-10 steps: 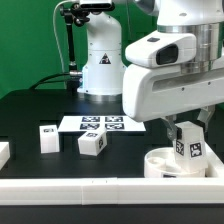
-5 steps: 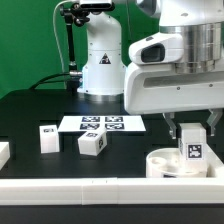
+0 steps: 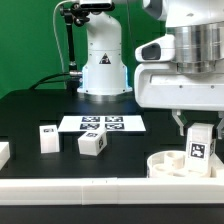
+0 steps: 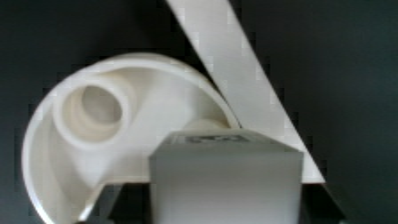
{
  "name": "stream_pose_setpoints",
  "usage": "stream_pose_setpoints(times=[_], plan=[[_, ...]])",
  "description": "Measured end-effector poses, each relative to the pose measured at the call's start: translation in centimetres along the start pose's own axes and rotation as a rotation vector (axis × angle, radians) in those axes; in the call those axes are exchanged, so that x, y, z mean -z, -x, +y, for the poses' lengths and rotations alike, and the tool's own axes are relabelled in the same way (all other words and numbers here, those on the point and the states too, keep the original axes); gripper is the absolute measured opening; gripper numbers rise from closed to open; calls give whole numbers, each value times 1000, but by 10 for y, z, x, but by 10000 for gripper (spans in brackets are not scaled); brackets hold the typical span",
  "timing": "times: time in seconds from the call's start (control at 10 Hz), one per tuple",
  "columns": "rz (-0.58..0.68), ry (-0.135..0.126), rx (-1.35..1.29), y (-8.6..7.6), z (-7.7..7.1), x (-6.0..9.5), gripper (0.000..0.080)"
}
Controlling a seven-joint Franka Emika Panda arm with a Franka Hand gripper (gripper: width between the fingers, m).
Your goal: Assemble stool
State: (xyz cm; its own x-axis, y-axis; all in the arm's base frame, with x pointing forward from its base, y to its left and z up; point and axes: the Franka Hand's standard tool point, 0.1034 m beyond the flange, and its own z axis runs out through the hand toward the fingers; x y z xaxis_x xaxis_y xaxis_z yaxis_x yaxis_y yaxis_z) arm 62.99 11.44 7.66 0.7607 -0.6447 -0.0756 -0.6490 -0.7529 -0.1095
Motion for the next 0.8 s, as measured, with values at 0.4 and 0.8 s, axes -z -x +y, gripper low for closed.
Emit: stream_pose_setpoints(times=[0.4,0.8], plan=[[-20,-20,-240,1,-2,0,340],[-34,-29,-483,4,-5,-1,340]])
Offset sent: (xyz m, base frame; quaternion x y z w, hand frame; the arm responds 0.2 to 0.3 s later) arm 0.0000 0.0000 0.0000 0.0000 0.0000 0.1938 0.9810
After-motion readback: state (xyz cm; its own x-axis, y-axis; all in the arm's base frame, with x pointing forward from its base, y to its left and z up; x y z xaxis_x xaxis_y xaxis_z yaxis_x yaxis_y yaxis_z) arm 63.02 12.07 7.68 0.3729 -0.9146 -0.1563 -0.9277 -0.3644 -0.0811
